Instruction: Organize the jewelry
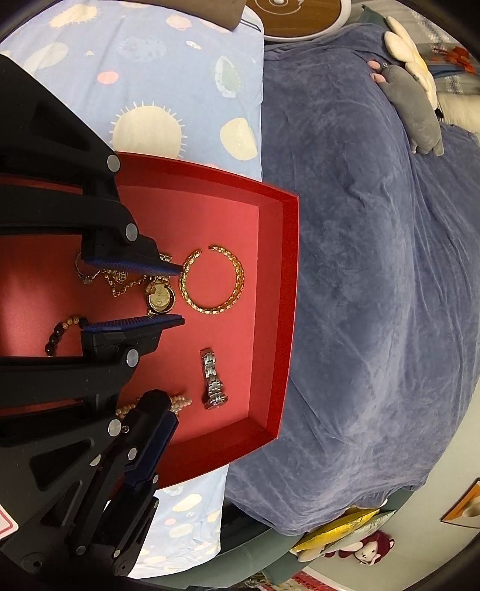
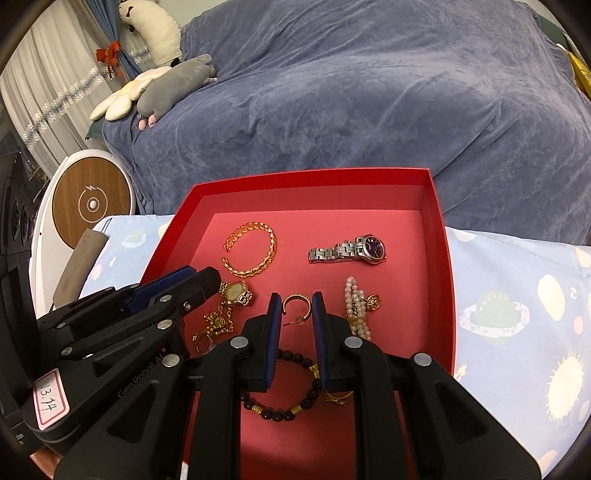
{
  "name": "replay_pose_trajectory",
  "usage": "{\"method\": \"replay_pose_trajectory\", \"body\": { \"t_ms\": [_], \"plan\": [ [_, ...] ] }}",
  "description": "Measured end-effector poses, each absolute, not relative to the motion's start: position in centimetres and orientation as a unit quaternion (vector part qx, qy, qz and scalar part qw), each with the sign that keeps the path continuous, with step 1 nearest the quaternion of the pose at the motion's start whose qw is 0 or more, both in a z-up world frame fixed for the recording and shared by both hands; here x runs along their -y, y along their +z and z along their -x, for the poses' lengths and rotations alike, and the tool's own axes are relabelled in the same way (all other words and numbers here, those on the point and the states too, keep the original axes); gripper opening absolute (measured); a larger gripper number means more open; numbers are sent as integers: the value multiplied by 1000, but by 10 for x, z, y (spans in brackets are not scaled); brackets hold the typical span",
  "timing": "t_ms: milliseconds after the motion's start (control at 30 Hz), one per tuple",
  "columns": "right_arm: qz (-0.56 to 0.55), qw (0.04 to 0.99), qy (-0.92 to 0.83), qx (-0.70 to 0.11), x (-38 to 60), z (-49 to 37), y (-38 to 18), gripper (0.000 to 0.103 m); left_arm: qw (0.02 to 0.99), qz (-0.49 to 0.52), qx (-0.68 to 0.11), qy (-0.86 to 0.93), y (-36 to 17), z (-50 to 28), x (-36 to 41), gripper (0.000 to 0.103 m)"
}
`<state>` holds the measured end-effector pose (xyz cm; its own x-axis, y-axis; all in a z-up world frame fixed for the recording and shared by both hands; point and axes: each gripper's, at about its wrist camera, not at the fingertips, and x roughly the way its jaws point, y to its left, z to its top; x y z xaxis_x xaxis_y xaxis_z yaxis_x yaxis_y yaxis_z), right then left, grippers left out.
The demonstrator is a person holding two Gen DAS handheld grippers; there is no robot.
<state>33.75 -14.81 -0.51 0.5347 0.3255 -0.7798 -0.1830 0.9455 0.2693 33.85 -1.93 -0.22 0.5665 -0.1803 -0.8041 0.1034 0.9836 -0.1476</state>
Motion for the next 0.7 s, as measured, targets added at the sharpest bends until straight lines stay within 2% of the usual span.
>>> {"method": "replay_pose_trajectory", "body": {
  "t_ms": [433,567,700],
  "plan": [
    [-69,874,138,-461,149,-340,-7,17,878,49,-469,-83,-6,-339,17,22],
    [-63,878,137,-454,151,-333,-2,18,879,52,-466,-81,-3,-336,14,35],
    [-54,883,137,-447,155,-321,4,18,886,43,-455,-76,3,-325,15,36]
  ]
}}
